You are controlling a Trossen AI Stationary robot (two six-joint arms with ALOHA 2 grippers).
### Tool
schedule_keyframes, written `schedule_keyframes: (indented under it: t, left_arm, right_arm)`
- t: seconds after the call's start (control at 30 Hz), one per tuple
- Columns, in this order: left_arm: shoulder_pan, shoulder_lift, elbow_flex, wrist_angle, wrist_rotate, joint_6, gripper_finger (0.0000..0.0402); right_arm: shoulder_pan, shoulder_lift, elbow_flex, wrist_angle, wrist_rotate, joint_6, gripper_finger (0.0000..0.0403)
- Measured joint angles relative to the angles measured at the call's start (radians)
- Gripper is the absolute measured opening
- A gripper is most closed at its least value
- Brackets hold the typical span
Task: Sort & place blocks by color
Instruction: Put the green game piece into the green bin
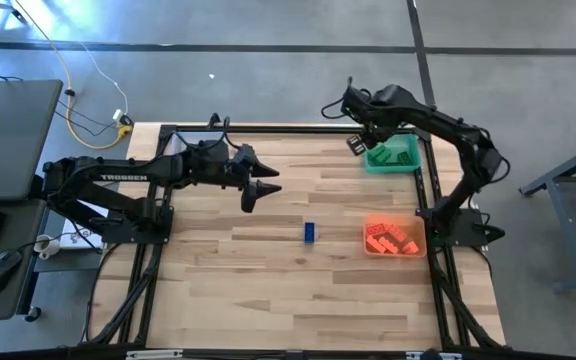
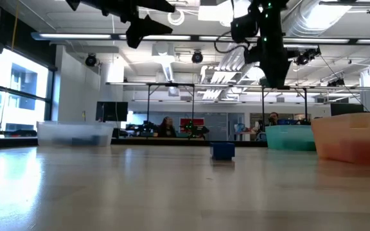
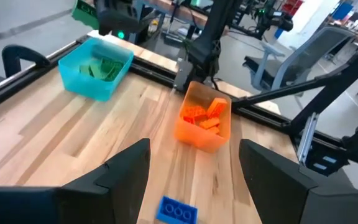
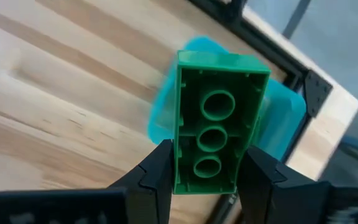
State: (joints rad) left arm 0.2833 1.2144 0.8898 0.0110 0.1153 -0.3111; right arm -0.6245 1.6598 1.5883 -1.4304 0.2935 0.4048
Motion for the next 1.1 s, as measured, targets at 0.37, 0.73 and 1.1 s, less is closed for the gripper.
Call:
schedule_keyframes:
  t: [0.37,0.73,1.1]
  left_arm:
    - [-0.005,0.0,0.0,0.0,0.0,-0.001,0.0232]
    - [-0.001,0.0,0.0,0.0,0.0,0.0,0.0232]
    - [-0.001,0.0,0.0,0.0,-0.026,0.0,0.0232]
  right_arm:
    - [-0.082,0.115,-0.004,-0.088,0.001,-0.098,0.0111]
    - [-0.173,0.068,-0.307,0.088,0.01,-0.184,0.0111]
    - [-0.248,0.067,-0.385,0.255,0.01,-0.25,0.012]
